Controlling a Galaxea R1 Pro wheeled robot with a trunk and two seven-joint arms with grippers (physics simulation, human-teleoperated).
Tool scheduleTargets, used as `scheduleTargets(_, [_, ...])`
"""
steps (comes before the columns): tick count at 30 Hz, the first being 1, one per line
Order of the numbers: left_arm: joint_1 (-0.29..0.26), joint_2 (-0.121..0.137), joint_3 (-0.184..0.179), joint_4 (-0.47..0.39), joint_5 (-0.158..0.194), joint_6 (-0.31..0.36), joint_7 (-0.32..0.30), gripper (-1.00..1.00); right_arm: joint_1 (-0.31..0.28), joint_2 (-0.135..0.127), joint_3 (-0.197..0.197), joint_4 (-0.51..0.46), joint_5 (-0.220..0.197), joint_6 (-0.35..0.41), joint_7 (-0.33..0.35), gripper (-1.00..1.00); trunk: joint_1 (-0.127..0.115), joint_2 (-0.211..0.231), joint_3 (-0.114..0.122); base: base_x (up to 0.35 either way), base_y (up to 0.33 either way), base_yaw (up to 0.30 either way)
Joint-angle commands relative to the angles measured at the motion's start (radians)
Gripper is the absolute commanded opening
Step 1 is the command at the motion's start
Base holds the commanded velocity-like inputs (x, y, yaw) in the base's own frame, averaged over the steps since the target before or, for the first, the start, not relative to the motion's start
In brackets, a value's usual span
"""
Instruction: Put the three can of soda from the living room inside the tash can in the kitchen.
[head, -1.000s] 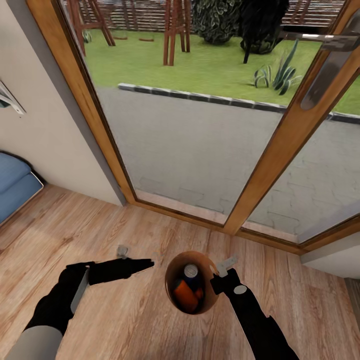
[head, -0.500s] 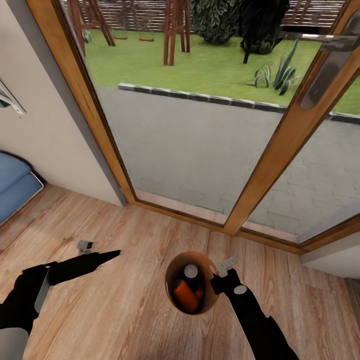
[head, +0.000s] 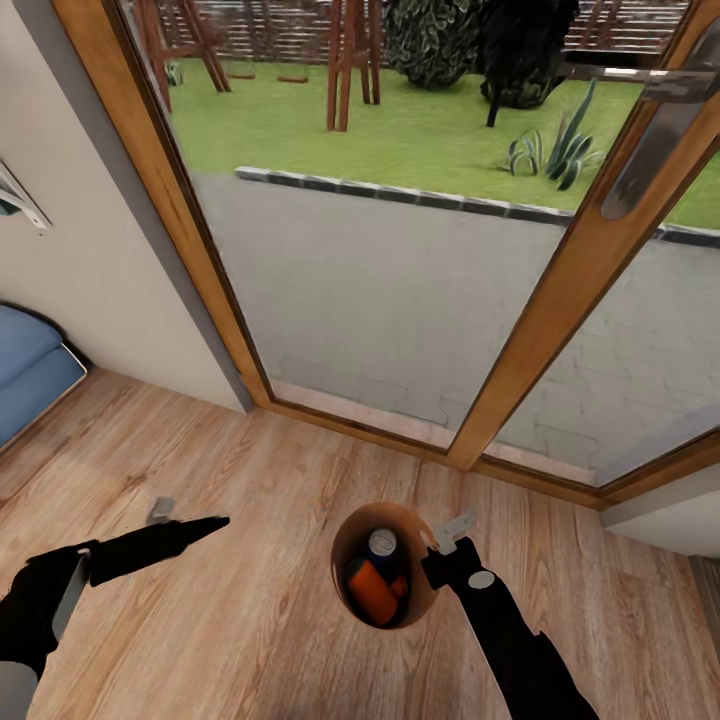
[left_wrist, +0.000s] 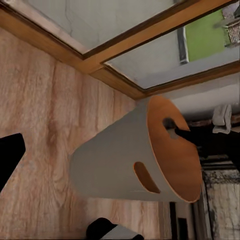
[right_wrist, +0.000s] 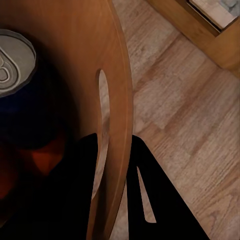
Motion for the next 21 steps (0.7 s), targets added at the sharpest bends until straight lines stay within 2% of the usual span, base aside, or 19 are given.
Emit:
scheduleTargets(1, [0.000, -0.001, 0.000, 0.011, -0.004, -0.009, 0.022, 1.00, 0.000, 0.000, 0.000, 0.000, -0.010, 0.001, 0.004, -1.00, 0.000, 0.000, 0.000, 0.000, 0.000, 0.000])
scheduleTargets(2, [0.000, -0.003, -0.001, 0.035, -0.011, -0.026, 0.063, 1.00, 0.000, -0.001, 0.000, 0.000, -0.010, 0.000, 0.004, -1.00, 0.000, 0.000, 0.000, 0.000, 0.000, 0.000])
scheduleTargets(5, [0.000, -0.007, -0.003, 0.090, -0.020, -0.067, 0.134, 1.00, 0.000, -0.001, -0.001, 0.000, -0.011, -0.001, 0.005, -1.00, 0.000, 0.000, 0.000, 0.000, 0.000, 0.000])
scheduleTargets(8, [0.000, -0.010, -0.005, 0.187, -0.024, -0.158, 0.204, 1.00, 0.000, -0.002, -0.003, 0.000, -0.012, -0.001, 0.005, -1.00, 0.000, 0.000, 0.000, 0.000, 0.000, 0.000])
scheduleTargets(17, [0.000, -0.010, -0.006, 0.401, -0.026, -0.353, 0.321, 1.00, 0.000, -0.002, -0.007, 0.002, -0.023, -0.029, 0.014, -1.00, 0.000, 0.000, 0.000, 0.000, 0.000, 0.000])
scheduleTargets(21, [0.000, -0.011, -0.007, 0.481, -0.027, -0.421, 0.347, 1.00, 0.000, -0.003, -0.007, 0.003, -0.025, -0.033, 0.016, -1.00, 0.000, 0.000, 0.000, 0.000, 0.000, 0.000])
